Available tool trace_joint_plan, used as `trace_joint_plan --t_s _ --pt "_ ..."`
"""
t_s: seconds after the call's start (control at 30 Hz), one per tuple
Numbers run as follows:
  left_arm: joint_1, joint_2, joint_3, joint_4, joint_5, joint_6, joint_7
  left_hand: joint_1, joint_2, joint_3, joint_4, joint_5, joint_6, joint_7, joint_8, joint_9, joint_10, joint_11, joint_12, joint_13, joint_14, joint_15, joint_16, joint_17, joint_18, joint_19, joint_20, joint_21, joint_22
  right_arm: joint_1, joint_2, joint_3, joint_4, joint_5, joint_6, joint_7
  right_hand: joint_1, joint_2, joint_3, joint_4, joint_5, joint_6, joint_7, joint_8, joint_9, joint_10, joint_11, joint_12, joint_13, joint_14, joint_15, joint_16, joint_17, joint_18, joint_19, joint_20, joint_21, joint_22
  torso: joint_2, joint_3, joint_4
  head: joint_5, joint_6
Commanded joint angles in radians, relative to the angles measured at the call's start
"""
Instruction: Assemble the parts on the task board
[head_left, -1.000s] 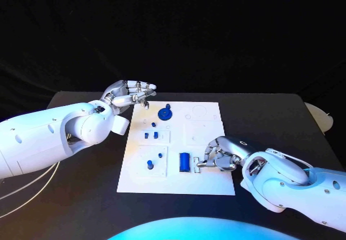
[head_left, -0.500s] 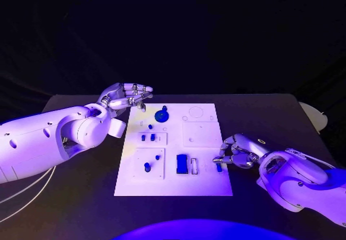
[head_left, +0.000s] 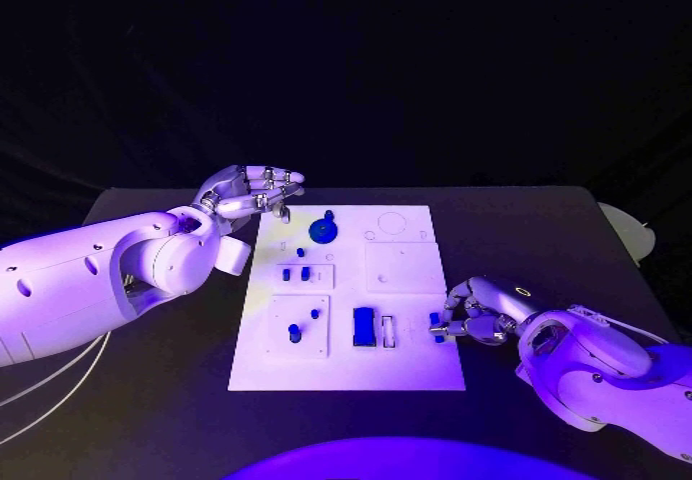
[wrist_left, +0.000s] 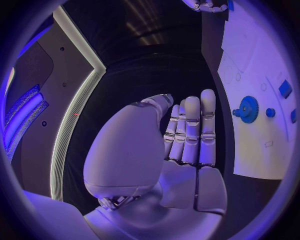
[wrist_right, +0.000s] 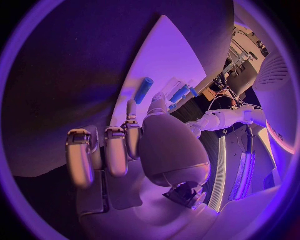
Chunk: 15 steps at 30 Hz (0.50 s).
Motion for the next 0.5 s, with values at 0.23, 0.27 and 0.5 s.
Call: trace_joint_plan --t_s 0.23,0.27,0.5 --pt "0.0 0.0 0.001 0.002 0.003 0.015 0.007 -0.008 0.001 0.005 0.0 0.001 -0.006 0.003 -0.003 0.0 -0.007 0.003 0.003 0.001 -0.002 0.002 0.002 -0.001 0.007 -0.004 0.006 -0.005 -0.001 -0.019 0.025 -0.001 -0.011 -0.04 0.037 -0.027 0.106 0.074 -0.006 -0.003 0.028 0.007 -0.003 -0.007 -0.002 0.009 -0.01 -0.004 -0.092 0.078 -0.001 0.003 0.119 -0.014 0.105 0.005 0.004 0.263 0.0 -0.0005 -0.0006 0.002 -0.003" --pt "0.0 0.001 0.001 0.002 0.003 0.015 0.007 -0.008 0.001 0.005 0.0 0.001 -0.006 0.003 -0.003 0.0 -0.007 0.003 0.003 0.001 -0.002 0.002 0.002 -0.001 0.007 -0.004 0.006 -0.005 -0.001 -0.02 0.028 -0.001 -0.013 -0.041 0.039 -0.027 0.134 0.088 0.003 -0.007 0.007 0.008 -0.006 -0.01 -0.003 0.01 -0.012 -0.003 -0.091 0.078 -0.003 0.003 0.12 -0.014 0.105 0.003 0.004 0.263 0.0 -0.0006 0.0003 0.001 -0.003" --pt "0.0 0.0 0.001 0.002 0.003 0.015 0.007 -0.01 0.001 0.005 0.0 0.001 -0.006 0.003 -0.002 0.0 -0.007 0.003 0.004 0.001 -0.002 0.003 0.002 -0.001 0.007 -0.004 0.006 -0.005 -0.001 -0.026 0.051 -0.001 -0.026 -0.062 0.076 -0.035 0.244 0.119 0.053 -0.034 -0.051 0.01 -0.013 -0.022 -0.009 0.01 -0.02 -0.004 -0.09 0.079 -0.01 0.004 0.125 -0.014 0.105 -0.004 0.004 0.263 -0.001 -0.0017 0.002 0.001 -0.006"
